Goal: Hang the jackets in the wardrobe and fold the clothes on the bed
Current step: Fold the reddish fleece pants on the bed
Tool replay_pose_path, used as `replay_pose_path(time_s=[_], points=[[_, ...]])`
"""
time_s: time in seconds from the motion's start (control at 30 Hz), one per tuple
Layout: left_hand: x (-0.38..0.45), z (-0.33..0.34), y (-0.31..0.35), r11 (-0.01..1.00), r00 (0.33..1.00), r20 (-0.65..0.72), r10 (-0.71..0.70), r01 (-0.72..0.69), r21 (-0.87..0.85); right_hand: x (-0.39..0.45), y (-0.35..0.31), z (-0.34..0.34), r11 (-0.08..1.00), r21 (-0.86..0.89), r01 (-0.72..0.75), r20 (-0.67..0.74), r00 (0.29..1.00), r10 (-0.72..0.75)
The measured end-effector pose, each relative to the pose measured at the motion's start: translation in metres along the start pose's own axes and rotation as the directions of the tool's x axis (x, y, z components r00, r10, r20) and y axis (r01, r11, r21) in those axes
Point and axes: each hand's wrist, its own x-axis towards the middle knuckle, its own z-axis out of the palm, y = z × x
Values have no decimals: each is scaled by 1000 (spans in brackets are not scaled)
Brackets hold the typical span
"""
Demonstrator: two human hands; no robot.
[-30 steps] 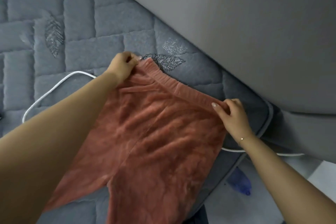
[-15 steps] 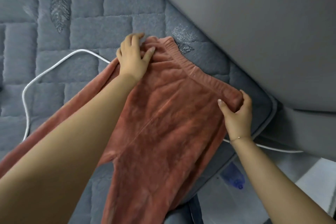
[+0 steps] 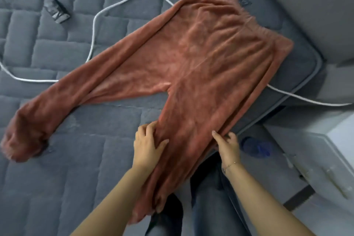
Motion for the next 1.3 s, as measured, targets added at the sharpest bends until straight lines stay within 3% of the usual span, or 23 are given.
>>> replay_pose_path(time_s=[0.1, 0.2, 0.33, 0.43, 0.63, 0.7, 0.8, 0.87, 0.97, 1.03, 1.17, 1.3], points=[[-52, 4, -54, 994, 994, 57, -91, 94, -56, -33, 64, 22, 998, -45, -51, 139, 989, 57], [-101, 15, -95, 986, 990, 58, -126, 131, -100, -61, 111, 45, 999, 34, -19, 223, 975, 11], [-141, 35, -124, 987, 993, 19, -116, 118, -111, -81, 153, 62, 995, 49, -89, 242, 967, 75], [-147, 30, -129, 960, 986, 71, -151, 164, -229, -96, 165, 63, 989, 74, -124, 295, 951, 98], [-124, -60, -137, 976, 993, -101, -61, 38, -214, -132, 158, 59, 953, 240, -185, 451, 890, 59], [-111, -100, -139, 987, 995, -97, -23, 7, -162, -149, 157, 67, 933, 304, -193, 483, 875, 23], [-90, -143, -147, 991, 999, -40, -10, 5, -132, -165, 163, 91, 917, 367, -156, 431, 902, -19], [-84, -154, -163, 961, 983, 172, -62, 106, -254, -170, 174, 112, 938, 326, -114, 385, 922, -21], [-95, -138, -212, 909, 884, 459, -87, 259, -326, -173, 200, 140, 979, 202, -18, 309, 950, -46], [-105, -117, -246, 893, 881, 469, -64, 261, -367, -176, 214, 155, 989, 106, 101, 255, 959, -126], [-113, -97, -274, 853, 940, 337, 49, 136, -505, -182, 233, 181, 955, -39, 293, 140, 948, -285], [-129, -118, -267, 621, 940, 306, 148, 153, -768, -210, 238, 198, 944, 178, 278, -4, 960, -281]])
